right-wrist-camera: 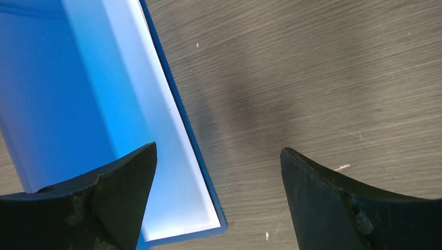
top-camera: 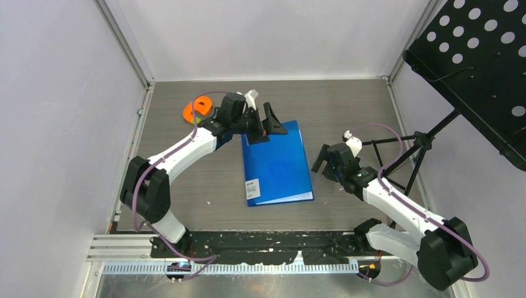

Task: Put the files into the folder

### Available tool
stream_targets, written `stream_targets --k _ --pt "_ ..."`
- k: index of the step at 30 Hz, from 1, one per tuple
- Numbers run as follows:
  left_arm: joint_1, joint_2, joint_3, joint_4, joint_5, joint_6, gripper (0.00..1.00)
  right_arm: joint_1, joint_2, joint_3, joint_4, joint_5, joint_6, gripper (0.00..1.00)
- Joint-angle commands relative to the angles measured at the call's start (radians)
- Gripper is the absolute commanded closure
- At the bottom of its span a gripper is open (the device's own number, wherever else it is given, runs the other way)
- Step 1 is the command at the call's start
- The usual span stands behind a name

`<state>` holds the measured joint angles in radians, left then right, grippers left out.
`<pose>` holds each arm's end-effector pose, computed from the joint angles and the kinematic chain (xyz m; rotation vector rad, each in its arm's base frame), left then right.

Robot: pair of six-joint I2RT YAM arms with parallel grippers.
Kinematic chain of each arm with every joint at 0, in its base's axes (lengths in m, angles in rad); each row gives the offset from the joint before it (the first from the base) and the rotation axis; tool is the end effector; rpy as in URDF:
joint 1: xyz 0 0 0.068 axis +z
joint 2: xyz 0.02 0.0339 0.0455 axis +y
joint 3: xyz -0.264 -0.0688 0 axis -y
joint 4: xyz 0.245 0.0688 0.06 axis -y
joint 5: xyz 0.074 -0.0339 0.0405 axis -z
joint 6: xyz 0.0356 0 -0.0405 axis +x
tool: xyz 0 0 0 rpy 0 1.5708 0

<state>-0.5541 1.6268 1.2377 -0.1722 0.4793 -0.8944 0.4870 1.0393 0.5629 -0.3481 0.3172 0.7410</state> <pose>0.3091 -0.2105 0.2835 -0.0856 2.3787 -1.2952 0.1860 0.0860 0.2029 0.4434 2.3116 0.2228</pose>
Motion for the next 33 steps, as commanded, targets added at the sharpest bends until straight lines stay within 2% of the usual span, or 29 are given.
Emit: stream_targets --k 1,8,12,18,23,33 --pt "0.005 -0.074 0.054 -0.145 -0.041 0.095 0.00 -0.001 -0.053 0.028 -0.065 0.017 -0.012 0.07" --pt "0.005 -0.271 -0.054 -0.371 -0.262 0.247 0.00 0.086 -0.051 0.134 -0.096 0.029 -0.034 0.07" --pt "0.005 -0.421 -0.156 -0.427 -0.387 0.306 0.00 0.178 -0.038 0.181 -0.094 0.052 -0.029 0.07" --pt "0.005 -0.610 -0.252 -0.497 -0.527 0.352 0.00 0.198 -0.049 0.179 -0.027 0.018 -0.042 0.05" --pt "0.005 -0.677 -0.306 -0.499 -0.546 0.397 0.00 0.197 -0.026 0.195 -0.003 0.017 -0.059 0.04" --pt "0.005 -0.697 -0.316 -0.549 -0.564 0.461 0.00 0.197 0.017 0.208 0.053 0.012 -0.061 0.03"
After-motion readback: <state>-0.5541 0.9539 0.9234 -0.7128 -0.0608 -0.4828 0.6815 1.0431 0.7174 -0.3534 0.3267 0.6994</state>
